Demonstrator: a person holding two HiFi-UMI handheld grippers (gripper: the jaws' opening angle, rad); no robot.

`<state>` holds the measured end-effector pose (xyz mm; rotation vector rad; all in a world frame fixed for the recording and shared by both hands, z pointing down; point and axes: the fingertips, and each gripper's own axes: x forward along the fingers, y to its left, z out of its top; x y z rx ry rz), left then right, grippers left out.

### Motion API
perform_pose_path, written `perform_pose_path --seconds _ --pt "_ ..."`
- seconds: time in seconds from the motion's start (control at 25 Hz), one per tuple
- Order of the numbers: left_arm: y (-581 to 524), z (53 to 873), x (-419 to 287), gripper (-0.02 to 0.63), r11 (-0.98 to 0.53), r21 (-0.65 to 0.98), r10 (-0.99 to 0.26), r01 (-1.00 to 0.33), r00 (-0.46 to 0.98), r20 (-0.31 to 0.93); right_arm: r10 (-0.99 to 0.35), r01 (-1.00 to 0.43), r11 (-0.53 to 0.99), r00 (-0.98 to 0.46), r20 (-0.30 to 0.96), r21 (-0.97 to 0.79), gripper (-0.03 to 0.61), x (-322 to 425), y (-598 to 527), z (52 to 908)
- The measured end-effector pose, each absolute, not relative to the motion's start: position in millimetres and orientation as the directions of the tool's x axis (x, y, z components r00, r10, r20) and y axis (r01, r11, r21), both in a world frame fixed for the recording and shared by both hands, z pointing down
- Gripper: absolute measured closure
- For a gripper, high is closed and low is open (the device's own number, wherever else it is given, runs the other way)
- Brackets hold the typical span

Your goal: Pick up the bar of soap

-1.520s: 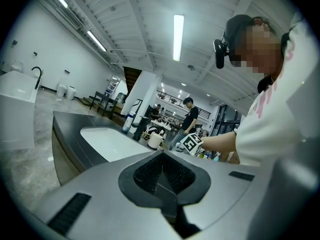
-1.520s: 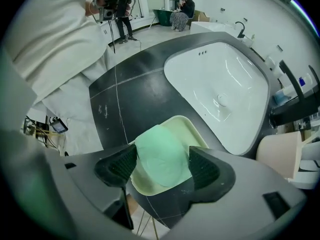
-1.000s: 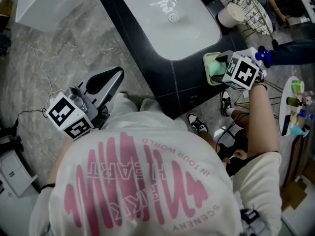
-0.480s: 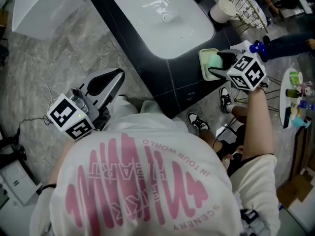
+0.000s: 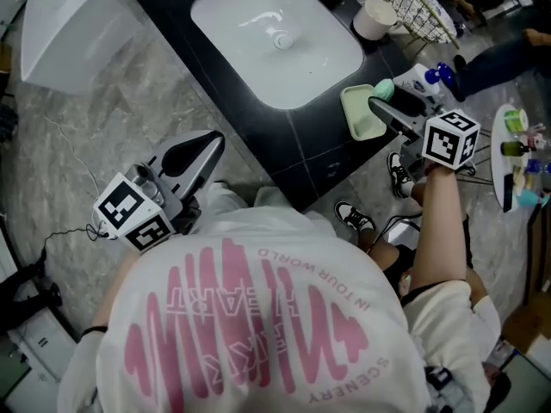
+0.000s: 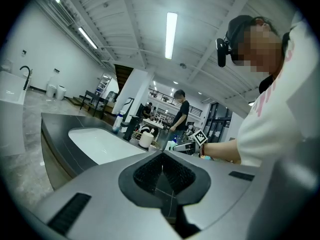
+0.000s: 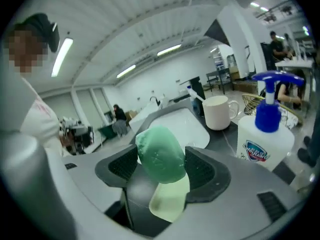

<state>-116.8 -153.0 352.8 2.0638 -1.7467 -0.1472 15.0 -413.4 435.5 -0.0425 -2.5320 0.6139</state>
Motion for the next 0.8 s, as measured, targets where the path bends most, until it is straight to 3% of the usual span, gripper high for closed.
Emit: perform_pose_path --seconds 0.12,0.4,0.8 --pt "-161 352 -114 0.604 -0.165 0.380 -0.952 -0.910 0.248 0.178 0.078 -0.094 0.841 -0.953 0.292 -0.532 0.272 12 -407 399" --pt "-187 333 -119 0.604 -0.299 0.369 -0.927 -0.880 0.360 0.106 -0.124 -0.117 0.762 -0.992 0.033 -0.637 0.272 24 -375 338" --pt "-199 301 -136 0.604 -0.519 0.363 -0.828 -0.774 0.561 0.012 -0.358 -0.166 0.685 -0.925 -0.129 -0.709 0.272 37 -295 297"
